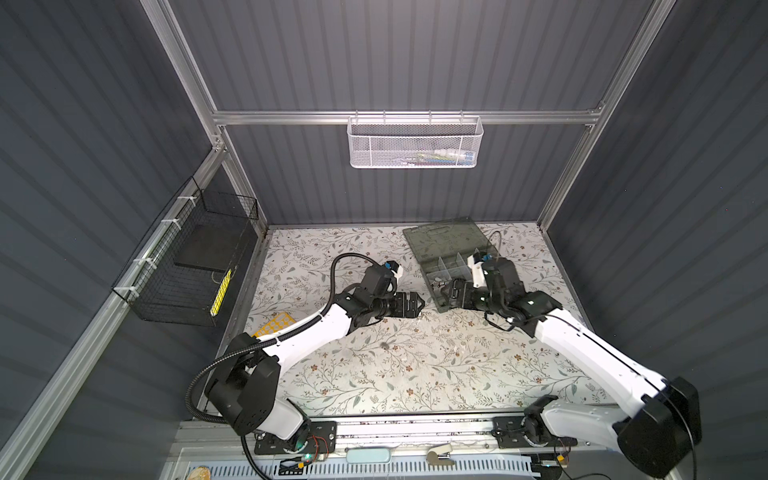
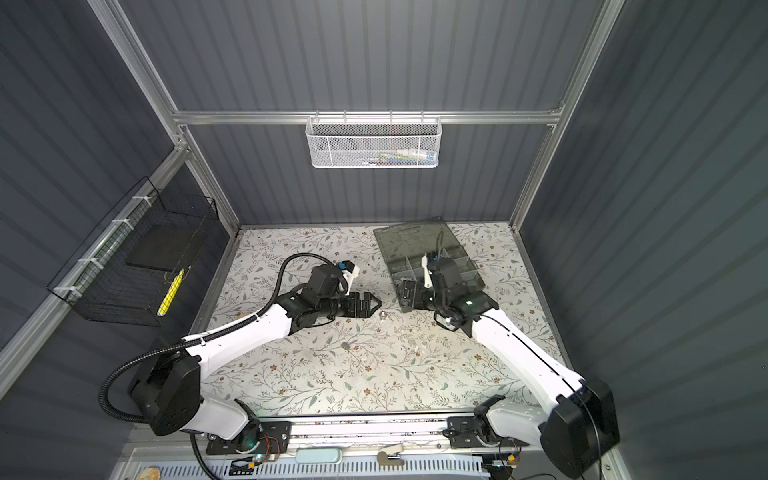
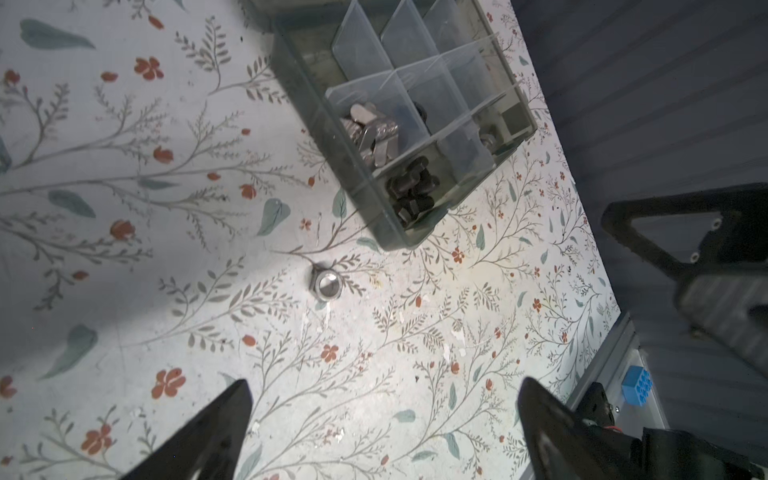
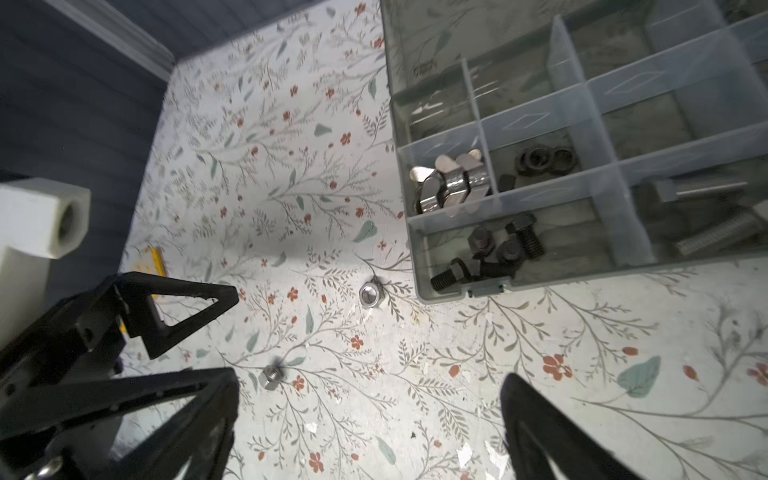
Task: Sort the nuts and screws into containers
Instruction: 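Withdraw the left gripper while the right gripper reaches toward a silver nut, then lower the right gripper onto a silver hex nut and close it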
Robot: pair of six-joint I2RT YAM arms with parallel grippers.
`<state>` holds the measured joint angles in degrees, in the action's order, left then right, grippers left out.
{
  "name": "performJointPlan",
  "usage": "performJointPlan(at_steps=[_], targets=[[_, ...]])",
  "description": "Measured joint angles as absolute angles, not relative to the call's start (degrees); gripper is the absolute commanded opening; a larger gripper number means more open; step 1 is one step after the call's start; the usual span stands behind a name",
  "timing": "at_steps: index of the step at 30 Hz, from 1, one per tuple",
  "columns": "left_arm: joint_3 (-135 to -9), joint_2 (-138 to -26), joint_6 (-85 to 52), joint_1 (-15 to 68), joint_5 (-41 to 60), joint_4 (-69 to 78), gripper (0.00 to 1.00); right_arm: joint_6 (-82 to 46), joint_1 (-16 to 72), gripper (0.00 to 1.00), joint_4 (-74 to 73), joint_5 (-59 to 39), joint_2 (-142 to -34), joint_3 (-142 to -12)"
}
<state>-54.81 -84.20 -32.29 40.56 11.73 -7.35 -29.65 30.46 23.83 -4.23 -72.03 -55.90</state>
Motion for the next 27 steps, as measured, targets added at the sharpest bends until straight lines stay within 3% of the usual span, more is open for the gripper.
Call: performJointPlan(at_steps=[7, 17, 27], targets=[[-42.7, -79.3, -38.3, 32.1, 15.5, -1.9, 1.0, -27.9, 36.7, 0.8, 27.8, -1.7, -83.2, -61.3], [-37.3, -78.3, -42.9, 26.3, 21.1, 2.3, 1.0, -26.7, 42.1, 0.59, 29.6, -1.5, -99.9, -74.0], [-37.3, -79.4, -44.0, 26.0, 23.3, 5.8, 1.0, -26.5, 41.1, 0.56, 32.0, -1.0, -110.9, -78.7]])
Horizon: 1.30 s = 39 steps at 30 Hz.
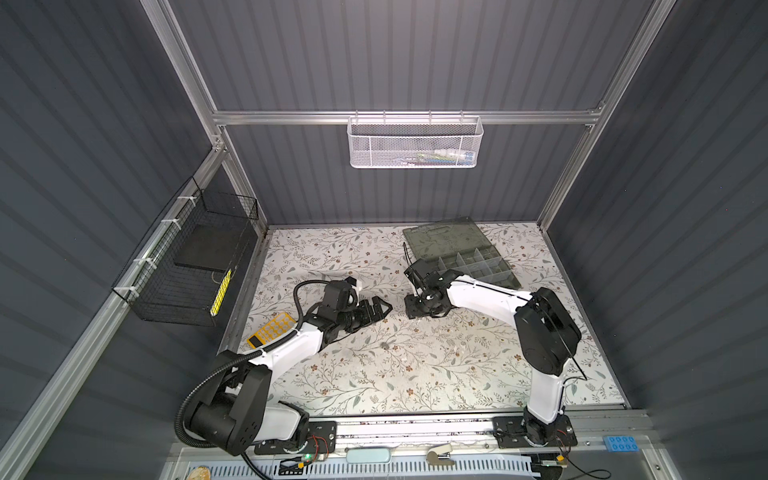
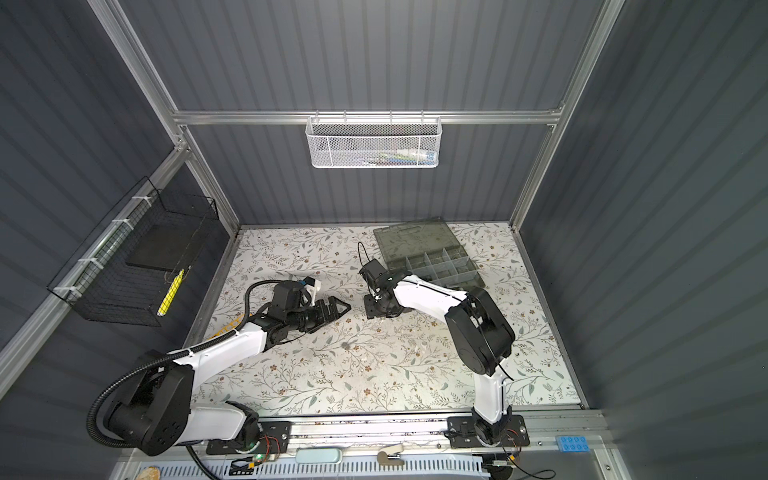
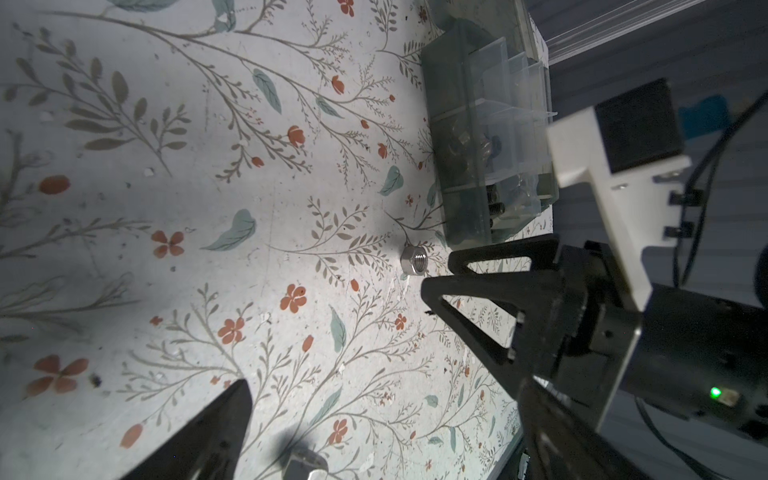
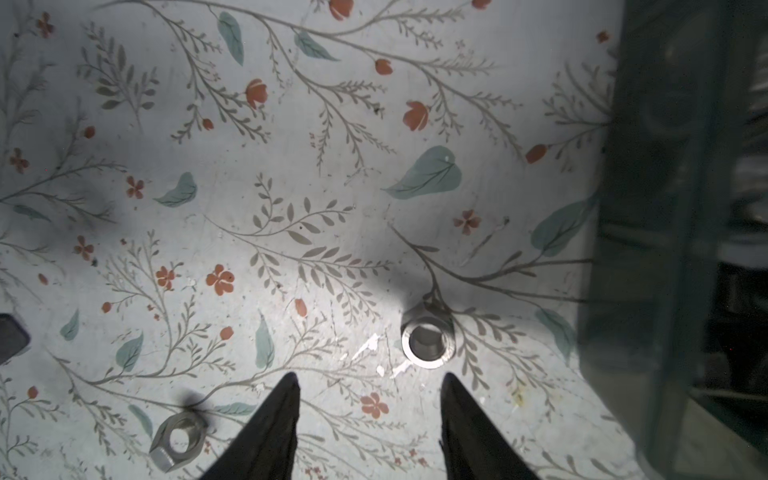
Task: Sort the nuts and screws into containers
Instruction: 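Lower the right gripper onto a silver hex nut and close it, then carry the silver nut over the box with the right gripper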
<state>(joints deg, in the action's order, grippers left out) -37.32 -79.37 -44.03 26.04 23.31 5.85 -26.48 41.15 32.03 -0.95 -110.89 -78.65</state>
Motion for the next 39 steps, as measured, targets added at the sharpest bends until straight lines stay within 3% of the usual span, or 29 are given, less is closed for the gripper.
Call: performJointPlan(at_steps=[9, 17, 39], targets=[[-38.3, -85.6, -44.2, 26.0, 25.5, 7.6, 1.0, -25.4, 39.0, 0.58, 33.1, -0.9, -113.2, -78.8], [-40.8, -88.2, -44.2, 26.0, 26.7, 9.1, 1.0, -25.1, 38.8, 0.55, 32.9, -1.8, -115.1, -78.9], [-41.0, -88.9, -44.2, 26.0, 27.1, 9.3, 1.0, -23.4, 39.7, 0.24, 32.9, 1.3, -115.9, -79.5]])
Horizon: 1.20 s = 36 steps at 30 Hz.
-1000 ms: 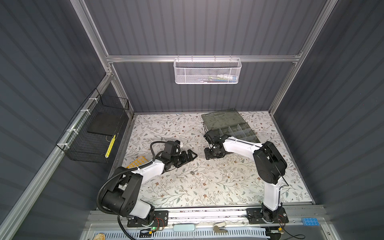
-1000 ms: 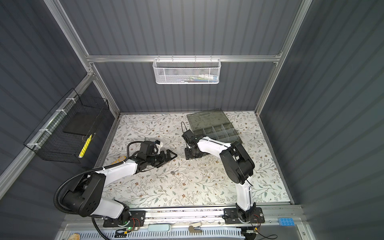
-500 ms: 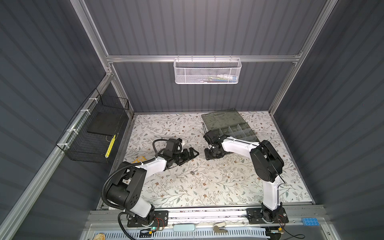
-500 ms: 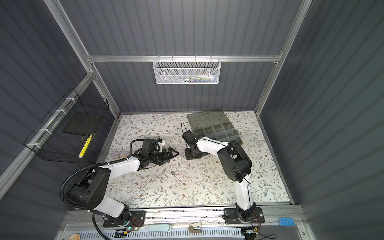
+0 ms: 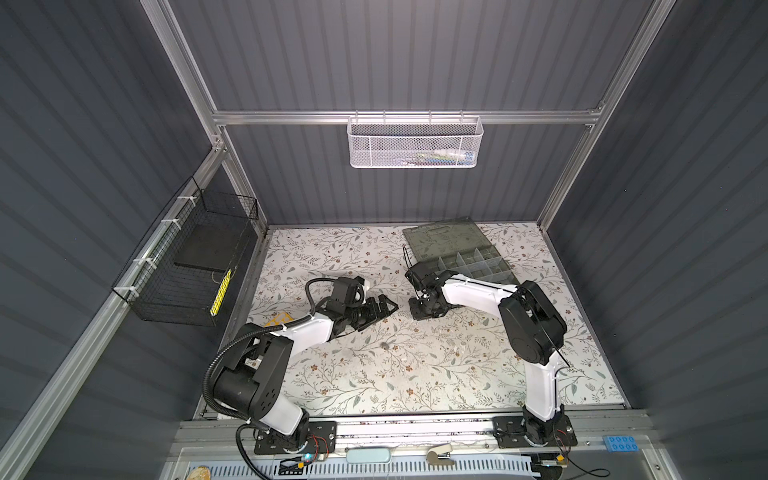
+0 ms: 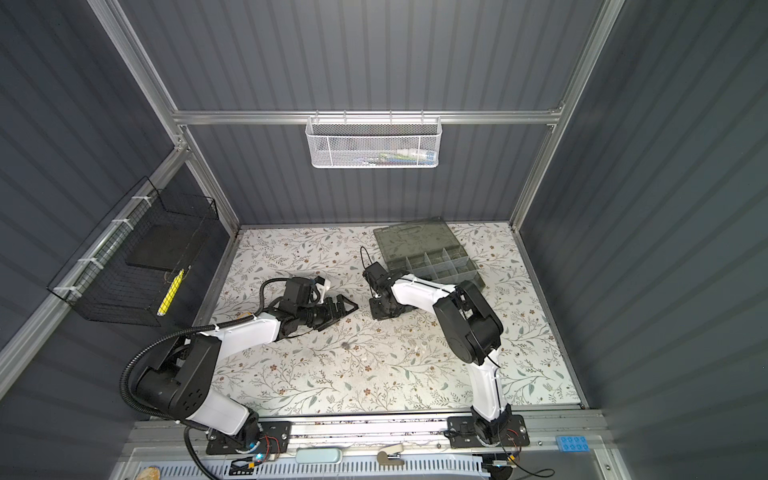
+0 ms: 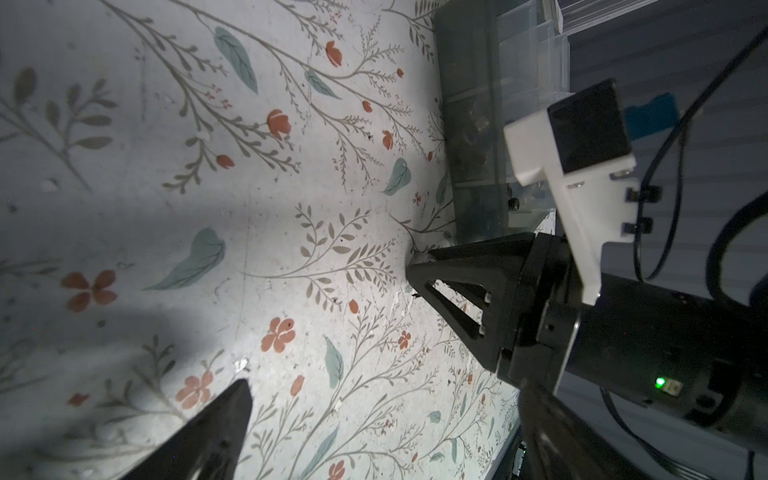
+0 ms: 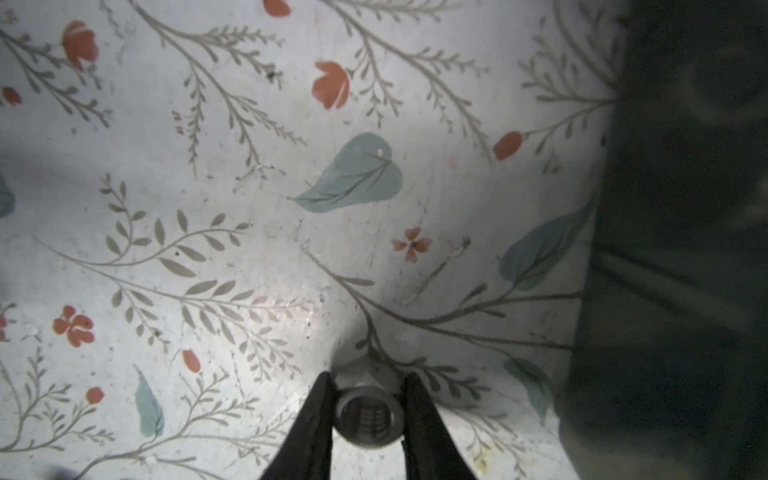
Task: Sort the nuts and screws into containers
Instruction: 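Carry the silver nut over the box with the right gripper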
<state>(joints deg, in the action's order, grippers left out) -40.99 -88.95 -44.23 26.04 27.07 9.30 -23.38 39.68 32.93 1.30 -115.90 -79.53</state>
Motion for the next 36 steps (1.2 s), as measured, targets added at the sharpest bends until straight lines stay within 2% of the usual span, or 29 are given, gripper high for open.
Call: performJointPlan(at_steps=[8, 14, 22, 29, 36], targets=[[-42.6, -88.9, -44.2, 26.0, 27.1, 9.1, 1.0, -22.0, 39.3, 0.21, 36.6, 1.7, -115.6, -82.7], [-44.7, -88.9, -44.3, 26.0, 27.1, 9.1, 1.0, -21.0, 36.0, 0.21, 38.7, 1.0, -109.9, -85.6], [-52.8, -92.1, -44.8, 27.1, 27.3, 10.5, 1.0, -19.5, 24.9, 0.2, 39.9, -0.4, -101.8, -88.7], [-61.8, -99.6, -44.9, 31.9, 27.6, 11.7, 1.0, -17.7, 14.5, 0.2, 41.9, -0.5, -102.1, -90.4], [-66.5, -105.0, -46.5, 36.3, 28.7, 13.8, 1.0, -17.6, 8.3, 0.2, 41.5, -1.3, -107.0, -92.5]])
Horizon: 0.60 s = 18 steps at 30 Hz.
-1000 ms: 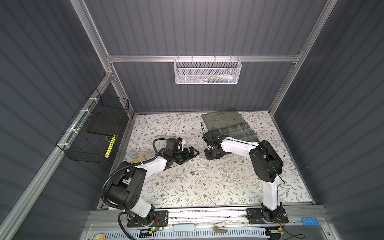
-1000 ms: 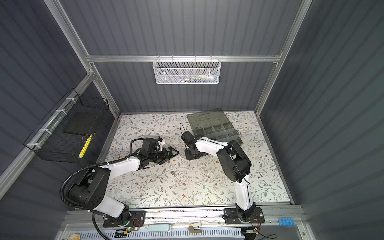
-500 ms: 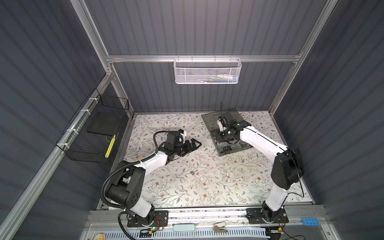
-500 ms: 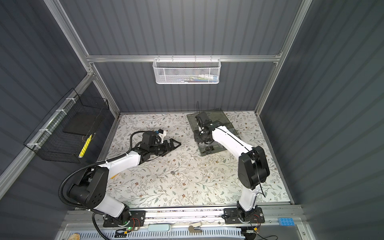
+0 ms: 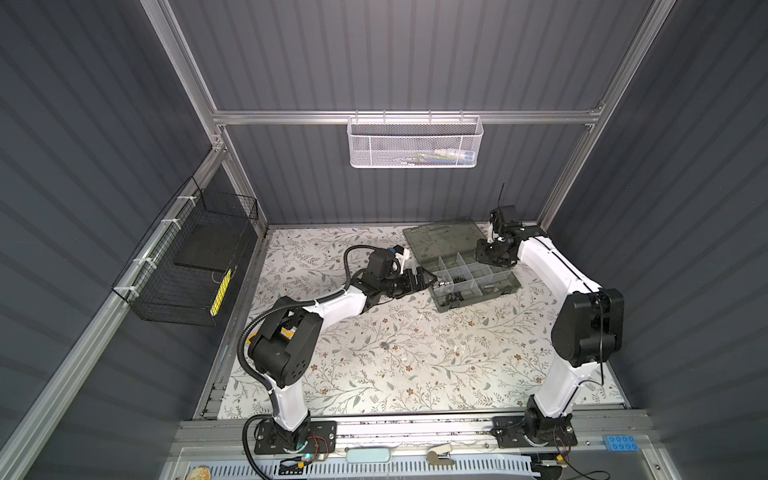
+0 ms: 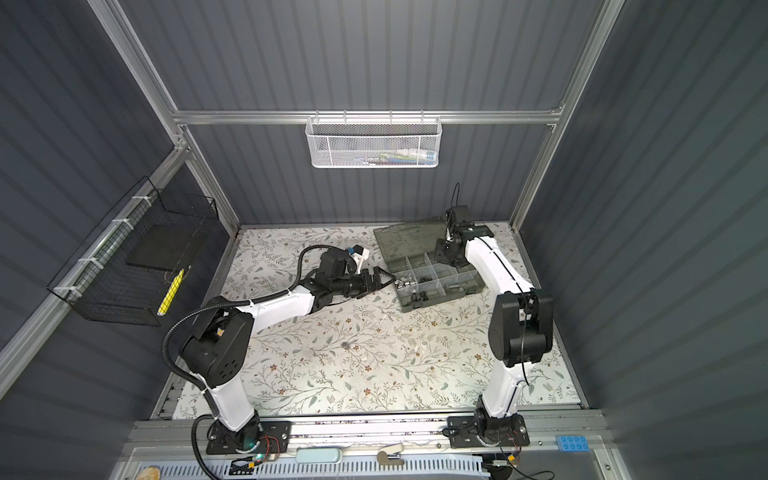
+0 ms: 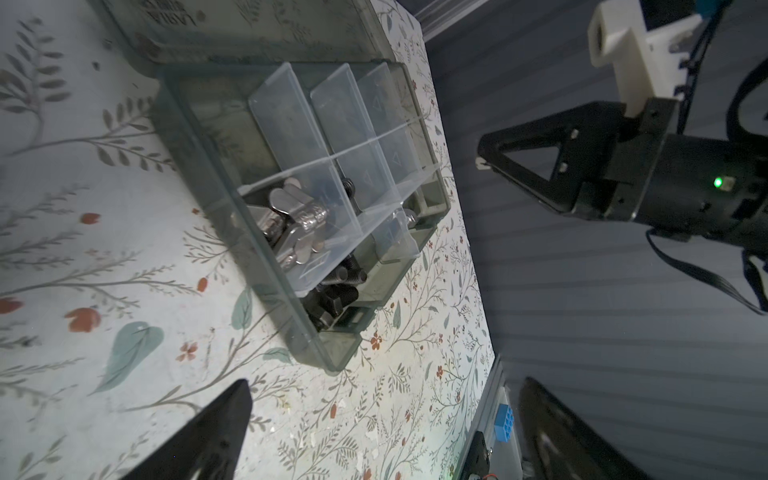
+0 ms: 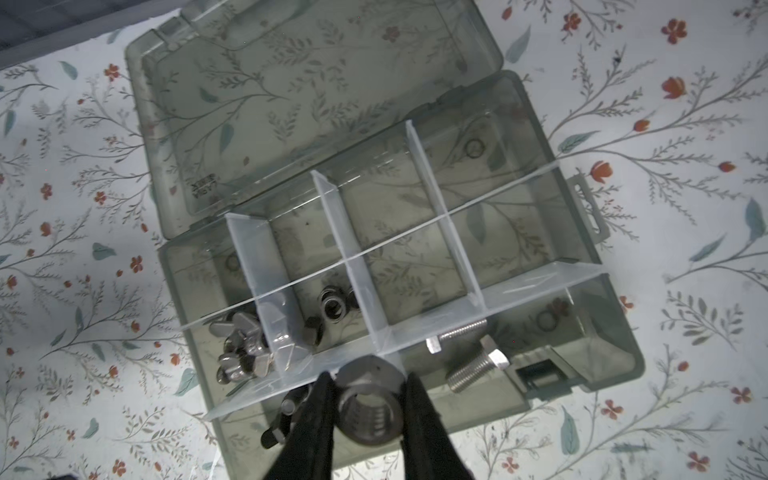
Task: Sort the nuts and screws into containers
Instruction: 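Carry the silver nut over the box with the right gripper, then lower the silver nut into a compartment and open the right gripper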
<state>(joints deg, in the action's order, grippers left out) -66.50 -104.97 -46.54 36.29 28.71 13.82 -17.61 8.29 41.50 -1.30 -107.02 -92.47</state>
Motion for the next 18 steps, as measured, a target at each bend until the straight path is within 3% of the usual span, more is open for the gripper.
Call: performJointPlan(at_steps=[13, 18], targets=[[-67.2, -106.0, -47.2, 37.0, 29.2, 13.6, 1.0, -17.8, 7.0, 0.24, 39.7, -2.2, -115.8, -92.7], [-67.5, -106.0, -47.1, 37.0, 29.2, 12.9, 1.0, -17.8, 6.2, 0.31, 39.0, -2.2, -119.0, -93.7]])
